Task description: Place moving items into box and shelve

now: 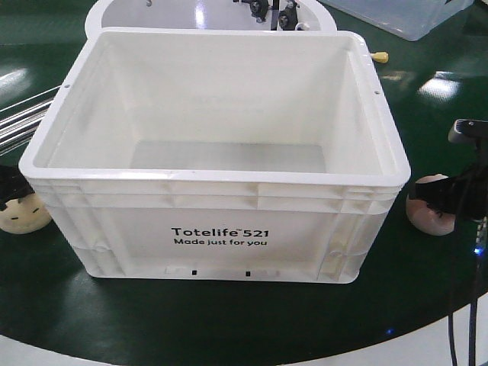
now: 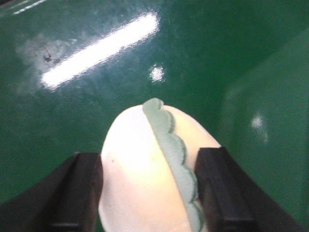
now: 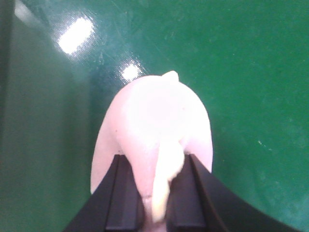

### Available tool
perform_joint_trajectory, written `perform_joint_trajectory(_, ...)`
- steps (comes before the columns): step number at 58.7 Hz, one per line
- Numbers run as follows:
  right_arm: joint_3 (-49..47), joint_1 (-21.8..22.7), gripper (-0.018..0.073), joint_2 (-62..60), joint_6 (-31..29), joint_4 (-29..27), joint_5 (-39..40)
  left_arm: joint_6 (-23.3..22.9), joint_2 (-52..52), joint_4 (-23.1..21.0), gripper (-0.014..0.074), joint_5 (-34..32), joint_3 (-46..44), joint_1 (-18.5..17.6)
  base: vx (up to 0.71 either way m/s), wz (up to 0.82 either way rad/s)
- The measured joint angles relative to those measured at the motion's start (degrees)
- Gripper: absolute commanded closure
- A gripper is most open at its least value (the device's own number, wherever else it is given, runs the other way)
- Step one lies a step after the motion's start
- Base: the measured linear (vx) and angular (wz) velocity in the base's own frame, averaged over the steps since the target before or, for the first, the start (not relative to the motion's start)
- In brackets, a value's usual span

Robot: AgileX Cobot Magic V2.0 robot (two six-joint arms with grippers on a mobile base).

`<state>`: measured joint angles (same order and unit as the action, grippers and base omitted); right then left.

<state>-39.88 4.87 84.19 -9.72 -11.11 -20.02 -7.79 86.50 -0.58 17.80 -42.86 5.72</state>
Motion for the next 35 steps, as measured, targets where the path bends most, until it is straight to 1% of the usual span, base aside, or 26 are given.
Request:
perform_joint_trajectory(2,0.0,0.0,0.0568,0.0,0.0,0.0,0.0,0.0,0.6,-0.5,0.0282,-0.4,-0.1,0.0,0.00,0.00)
perform_joint_trajectory(3,0.0,0.0,0.0568,0.0,0.0,0.0,0.0,0.0,1.0,-0.7,0.0339,-0.7,-0.2,0.0,0.00,0.00)
perform_joint_trajectory(6,0.0,0.0,0.0568,0.0,0.0,0.0,0.0,0.0,1.9,-1.2,0.0428,-1.0,-0.4,0.0,0.00,0.00)
perform_joint_trajectory(9,0.0,0.0,0.0568,0.0,0.0,0.0,0.0,0.0,2.5,-1.7,0.0543,-1.4,-0.5,0.0,0.00,0.00)
perform_joint_trajectory(11,0.0,0.0,0.0568,0.0,0.0,0.0,0.0,0.0,2.8,-1.9,0.0597,-1.6,-0.5,0.0,0.00,0.00)
perform_joint_trajectory(26,0.0,0.0,0.0568,0.0,0.0,0.0,0.3,0.0,3.4,-2.1,0.0604,-2.8,-0.5,0.0,0.00,0.00)
perform_joint_trajectory(35,0.0,0.0,0.0568,-0.6,0.0,0.0,2.8,0.0,2.5,-2.2,0.0603,-4.2,-0.5,0.0,0.00,0.00)
